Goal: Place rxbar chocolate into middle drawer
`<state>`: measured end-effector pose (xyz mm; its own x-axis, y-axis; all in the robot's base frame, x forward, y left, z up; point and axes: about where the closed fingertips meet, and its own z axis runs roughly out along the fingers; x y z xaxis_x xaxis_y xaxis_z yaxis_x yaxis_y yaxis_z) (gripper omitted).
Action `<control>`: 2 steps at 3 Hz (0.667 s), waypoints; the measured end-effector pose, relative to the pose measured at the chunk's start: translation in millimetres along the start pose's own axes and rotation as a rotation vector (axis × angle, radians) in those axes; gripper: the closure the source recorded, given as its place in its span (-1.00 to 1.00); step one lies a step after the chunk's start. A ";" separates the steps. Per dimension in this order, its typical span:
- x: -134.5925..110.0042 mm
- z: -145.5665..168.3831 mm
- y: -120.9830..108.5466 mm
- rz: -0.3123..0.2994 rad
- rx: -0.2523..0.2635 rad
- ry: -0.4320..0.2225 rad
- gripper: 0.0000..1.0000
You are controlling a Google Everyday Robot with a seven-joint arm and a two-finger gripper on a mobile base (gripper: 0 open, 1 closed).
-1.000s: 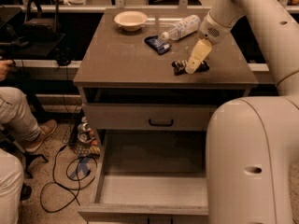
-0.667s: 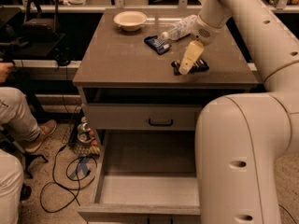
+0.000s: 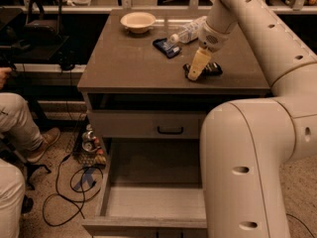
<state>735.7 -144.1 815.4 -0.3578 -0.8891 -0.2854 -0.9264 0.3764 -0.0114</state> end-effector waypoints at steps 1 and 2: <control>3.3 -2.1 -0.1 0.001 0.000 0.003 0.21; 2.0 -6.7 0.0 0.001 0.000 0.003 0.72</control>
Offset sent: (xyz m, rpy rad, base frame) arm -0.0591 -0.0275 0.0493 -0.0150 -0.0599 0.0328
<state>734.3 -147.6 821.2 -0.3594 -0.8895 -0.2822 -0.9259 0.3776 -0.0110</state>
